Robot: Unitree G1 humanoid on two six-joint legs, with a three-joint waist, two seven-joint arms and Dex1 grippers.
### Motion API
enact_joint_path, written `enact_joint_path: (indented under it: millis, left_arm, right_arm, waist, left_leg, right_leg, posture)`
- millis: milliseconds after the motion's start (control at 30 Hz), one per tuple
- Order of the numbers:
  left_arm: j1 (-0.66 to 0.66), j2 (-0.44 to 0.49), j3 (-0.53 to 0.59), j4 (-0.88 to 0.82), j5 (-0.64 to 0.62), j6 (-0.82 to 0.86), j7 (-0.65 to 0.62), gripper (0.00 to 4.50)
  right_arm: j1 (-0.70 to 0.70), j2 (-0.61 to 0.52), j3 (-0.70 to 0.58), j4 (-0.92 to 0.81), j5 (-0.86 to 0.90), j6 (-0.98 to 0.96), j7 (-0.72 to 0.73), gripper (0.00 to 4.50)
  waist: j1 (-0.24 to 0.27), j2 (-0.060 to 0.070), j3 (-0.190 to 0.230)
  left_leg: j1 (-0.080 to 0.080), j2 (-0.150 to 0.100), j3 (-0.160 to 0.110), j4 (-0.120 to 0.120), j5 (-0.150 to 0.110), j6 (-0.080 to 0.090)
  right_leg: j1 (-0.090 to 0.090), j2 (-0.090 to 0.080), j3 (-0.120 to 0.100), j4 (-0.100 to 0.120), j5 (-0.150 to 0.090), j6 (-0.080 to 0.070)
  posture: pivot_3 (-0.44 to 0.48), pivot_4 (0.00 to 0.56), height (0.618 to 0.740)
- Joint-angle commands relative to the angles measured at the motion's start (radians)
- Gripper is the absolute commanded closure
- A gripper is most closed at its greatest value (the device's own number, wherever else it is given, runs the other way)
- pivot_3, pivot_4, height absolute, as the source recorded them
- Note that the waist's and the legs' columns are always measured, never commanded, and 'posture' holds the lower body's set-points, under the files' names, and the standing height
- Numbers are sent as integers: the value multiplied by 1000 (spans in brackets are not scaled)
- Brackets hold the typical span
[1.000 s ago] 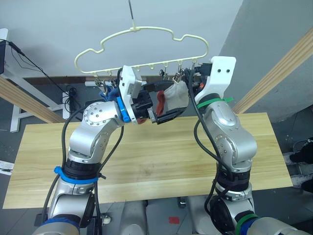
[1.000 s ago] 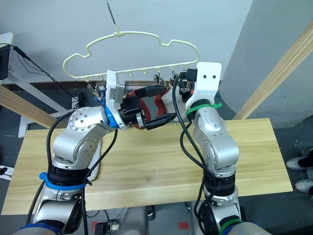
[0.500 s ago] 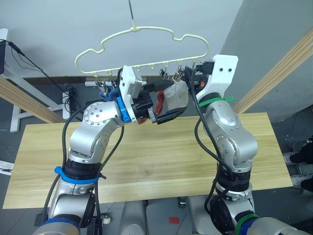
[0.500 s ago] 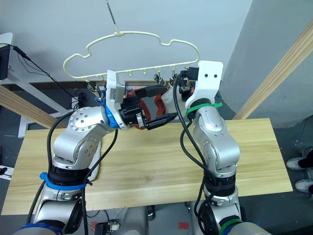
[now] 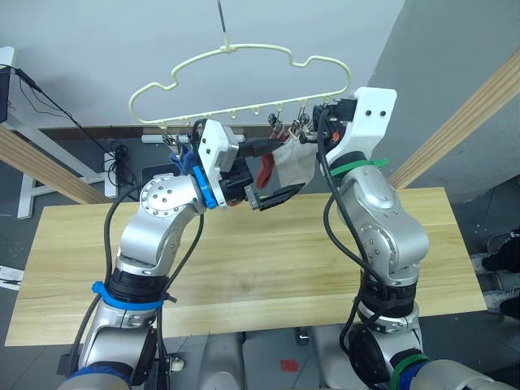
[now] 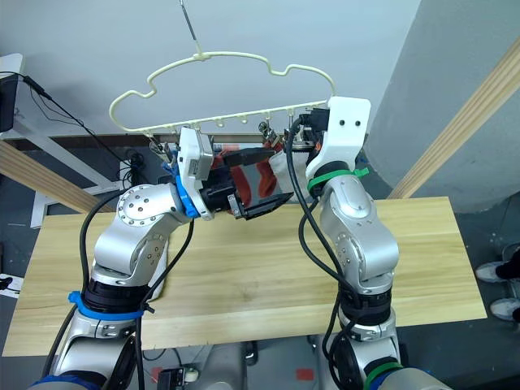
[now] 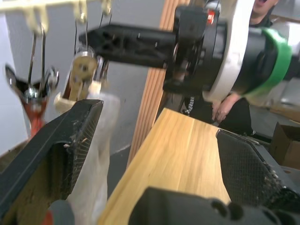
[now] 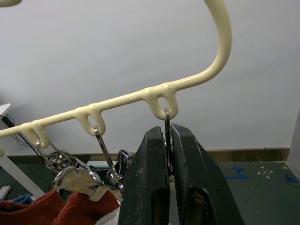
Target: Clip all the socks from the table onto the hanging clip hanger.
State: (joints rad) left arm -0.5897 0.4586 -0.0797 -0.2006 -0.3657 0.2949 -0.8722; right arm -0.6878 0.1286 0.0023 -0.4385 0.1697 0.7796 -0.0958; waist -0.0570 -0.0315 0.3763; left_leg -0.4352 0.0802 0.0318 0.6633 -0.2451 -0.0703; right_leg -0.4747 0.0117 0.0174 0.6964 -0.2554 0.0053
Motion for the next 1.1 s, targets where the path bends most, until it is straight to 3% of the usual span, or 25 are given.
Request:
enact_joint_path:
  millis: [33,300,467,700,1100]
  left_arm:
    - [33,20,15,-55,-2,18,18,0]
    - [280,144,113,-193,-4,160,101,0]
    - [423,137,206,-139,76,216,283,0]
    - [428,84,327,88,129,244,478,0]
    - [405,155,410,358,100,162,409,0]
  right_arm:
    - [-18,-7,0,-49,20,-5,18,4467]
    - [-34,-66,-21,-43,53,21,77,4467]
    - [-41,-92,-25,-36,73,38,95,4467]
    - [-47,-96,-14,-38,81,56,104,4467]
    - [-55,-109,-9,-44,88,74,100,4467]
  waist:
    - [0,0,0]
    - [-4,1,0]
    - [0,1,1]
    - [0,1,1]
    - [0,1,1]
  left_leg:
    - [0,0,0,0,0,1]
    - [0,1,0,-1,-1,2]
    - [0,1,0,-1,-1,2]
    - [0,1,0,-1,-1,2]
    - [0,1,1,-1,-1,2]
  right_leg:
    - [0,0,0,0,0,0]
    - [-1,0,1,0,0,0]
    - [-1,-1,1,0,0,0]
    - [-1,-1,1,0,0,0]
    - [-2,-4,0,0,0,0]
  posture:
    - [-134,404,701]
    - [-110,414,701]
    - [-94,415,701]
    - [-104,417,701]
    - [-112,422,701]
